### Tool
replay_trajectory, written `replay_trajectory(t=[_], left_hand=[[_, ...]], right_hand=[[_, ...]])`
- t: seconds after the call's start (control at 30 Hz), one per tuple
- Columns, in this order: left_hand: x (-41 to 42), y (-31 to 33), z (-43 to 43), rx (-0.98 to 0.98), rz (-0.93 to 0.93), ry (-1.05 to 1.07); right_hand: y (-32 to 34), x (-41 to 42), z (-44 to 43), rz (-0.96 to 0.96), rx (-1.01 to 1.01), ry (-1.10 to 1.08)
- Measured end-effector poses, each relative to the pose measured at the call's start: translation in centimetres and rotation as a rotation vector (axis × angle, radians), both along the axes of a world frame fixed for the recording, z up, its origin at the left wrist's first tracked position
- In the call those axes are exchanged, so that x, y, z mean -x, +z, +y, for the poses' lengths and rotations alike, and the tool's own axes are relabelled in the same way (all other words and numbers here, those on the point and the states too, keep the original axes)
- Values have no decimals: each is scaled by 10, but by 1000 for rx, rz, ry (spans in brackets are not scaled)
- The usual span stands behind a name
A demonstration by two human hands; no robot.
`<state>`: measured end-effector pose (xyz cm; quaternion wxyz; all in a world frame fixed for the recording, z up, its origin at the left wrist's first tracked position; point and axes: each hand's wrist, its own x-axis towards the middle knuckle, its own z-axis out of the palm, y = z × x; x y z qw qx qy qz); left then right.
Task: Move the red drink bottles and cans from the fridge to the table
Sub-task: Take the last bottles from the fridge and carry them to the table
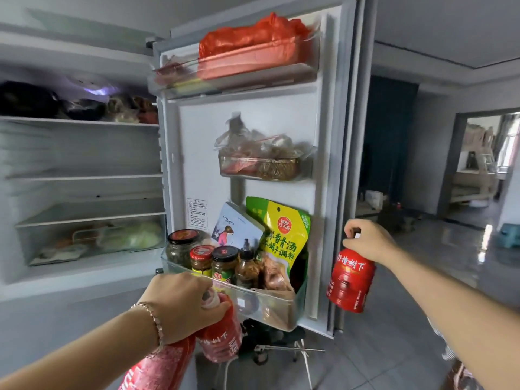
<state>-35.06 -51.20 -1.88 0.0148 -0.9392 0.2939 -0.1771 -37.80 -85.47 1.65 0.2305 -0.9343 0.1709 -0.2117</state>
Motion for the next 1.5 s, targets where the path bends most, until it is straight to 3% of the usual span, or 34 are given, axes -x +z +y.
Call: replay_trajectory(t=[0.1, 0.37, 0.63, 0.87, 1.07, 1.23, 1.5], left_hand=[[5, 0, -1, -10, 1, 59], [29, 4, 23, 22, -77, 144], [71, -5, 93, 69, -66, 195], [91, -9, 196, 26, -56, 322], [103, -14, 326, -13, -69, 484], [102, -17, 403, 0, -53, 607], [42, -21, 500, -59, -88, 788]], right_hand=[[-4, -4, -4, -31, 19, 40], [6, 34, 30, 108, 316, 150], [13, 101, 161, 165, 467, 359], [12, 112, 293, 138, 529, 549], [4, 83, 432, 46, 658, 645], [-7, 31, 521, 45, 617, 726], [6, -81, 656, 49, 699, 788]])
